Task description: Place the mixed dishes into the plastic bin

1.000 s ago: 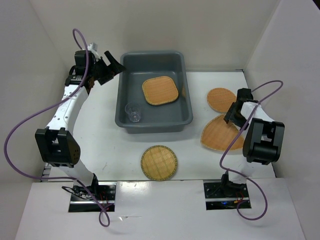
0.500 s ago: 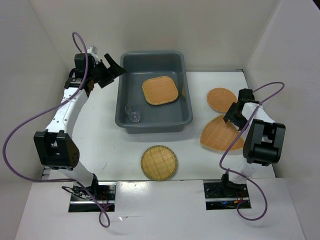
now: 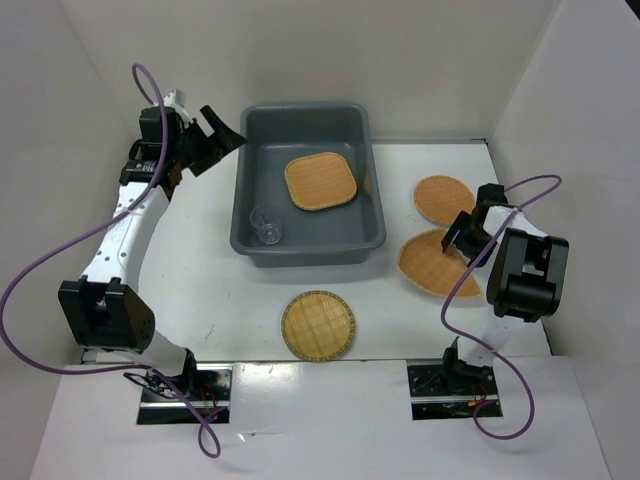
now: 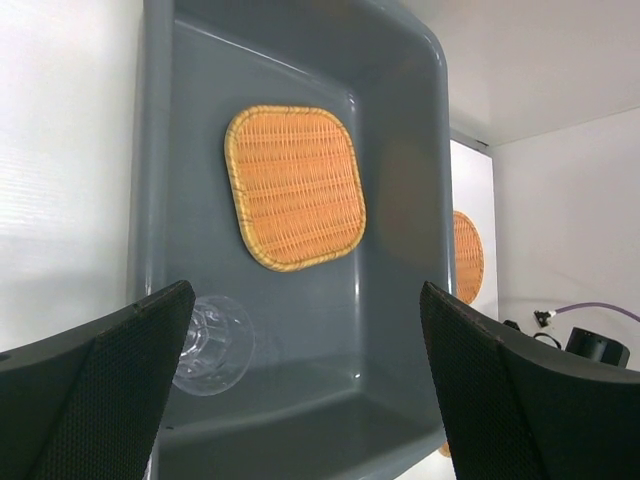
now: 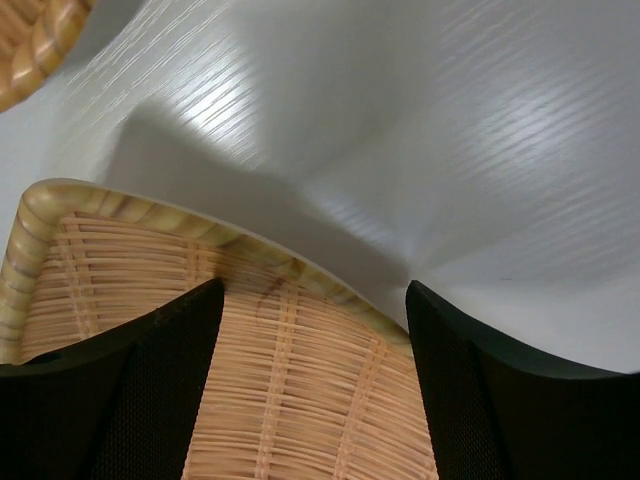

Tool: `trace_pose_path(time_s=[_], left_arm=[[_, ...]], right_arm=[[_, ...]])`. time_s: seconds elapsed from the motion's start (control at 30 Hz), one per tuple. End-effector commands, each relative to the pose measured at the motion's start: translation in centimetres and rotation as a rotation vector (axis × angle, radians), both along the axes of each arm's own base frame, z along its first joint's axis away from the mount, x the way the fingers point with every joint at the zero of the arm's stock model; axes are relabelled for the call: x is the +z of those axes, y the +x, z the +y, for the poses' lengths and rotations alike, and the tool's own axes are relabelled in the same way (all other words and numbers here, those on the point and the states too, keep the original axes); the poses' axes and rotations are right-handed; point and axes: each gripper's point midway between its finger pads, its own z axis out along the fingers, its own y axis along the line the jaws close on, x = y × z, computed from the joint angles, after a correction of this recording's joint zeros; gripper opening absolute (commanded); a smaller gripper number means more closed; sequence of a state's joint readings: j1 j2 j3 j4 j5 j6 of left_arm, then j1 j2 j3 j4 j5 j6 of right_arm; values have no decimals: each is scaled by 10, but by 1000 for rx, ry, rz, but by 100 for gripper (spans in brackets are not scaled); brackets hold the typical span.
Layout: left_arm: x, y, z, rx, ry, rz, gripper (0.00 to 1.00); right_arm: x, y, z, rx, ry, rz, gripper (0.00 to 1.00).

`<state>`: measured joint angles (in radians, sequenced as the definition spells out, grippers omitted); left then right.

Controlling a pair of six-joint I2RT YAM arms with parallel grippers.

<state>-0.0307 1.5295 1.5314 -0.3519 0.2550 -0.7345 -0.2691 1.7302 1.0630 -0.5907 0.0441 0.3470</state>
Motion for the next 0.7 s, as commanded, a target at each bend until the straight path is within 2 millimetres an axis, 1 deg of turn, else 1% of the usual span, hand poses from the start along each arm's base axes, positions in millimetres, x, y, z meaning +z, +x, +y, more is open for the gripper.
trace_pose_path(time_s=[0.0, 0.07, 0.1, 0.13, 0.17, 0.2, 0.23, 0.27, 0.3, 0.33, 0.4, 0.43, 0.47, 0.5, 0.53, 0.6, 0.67], left_arm=[[5, -6, 4, 11, 22, -21, 100], [8, -6, 1, -4, 6, -28, 100], [6, -6, 0, 0, -5, -24, 100], [6, -7, -1, -8, -8, -24, 100], [7, -7, -1, -4, -18, -20, 100], [5, -7, -3, -13, -21, -20, 100], [1, -5, -3, -13, -21, -11, 100], [1, -5, -3, -13, -21, -11, 100], [1, -6, -5, -17, -33, -8, 100], [-3, -6, -5, -17, -32, 1, 100], [-1, -5, -5, -17, -33, -8, 100], [-5, -6, -5, -14, -40, 4, 100], [-5, -6, -6, -22, -44, 5, 100], [-5, -6, -6, -22, -44, 5, 100], [-5, -6, -2, -13, -44, 4, 100], [-5, -6, -2, -13, -44, 4, 100], [-5, -6, -2, -13, -44, 4, 100]], right_arm=[[-3, -4, 21, 36, 105, -26, 79], [5, -1, 24, 44, 119, -54, 79], [14, 0, 27, 52, 130, -77, 79], [19, 1, 27, 44, 129, -93, 79], [21, 0, 30, 49, 140, -101, 79], [28, 1, 30, 51, 133, -124, 79], [31, 2, 32, 56, 141, -136, 79], [28, -1, 33, 55, 145, -126, 79], [33, 0, 35, 62, 155, -141, 79], [30, -5, 40, 67, 179, -126, 79], [27, -8, 43, 69, 192, -118, 79], [30, -7, 45, 75, 203, -130, 76], [31, -7, 48, 81, 219, -134, 76], [31, -7, 48, 81, 219, -135, 75], [31, -7, 48, 81, 219, -135, 75], [31, -7, 47, 78, 210, -132, 75], [18, -13, 44, 64, 202, -80, 75]])
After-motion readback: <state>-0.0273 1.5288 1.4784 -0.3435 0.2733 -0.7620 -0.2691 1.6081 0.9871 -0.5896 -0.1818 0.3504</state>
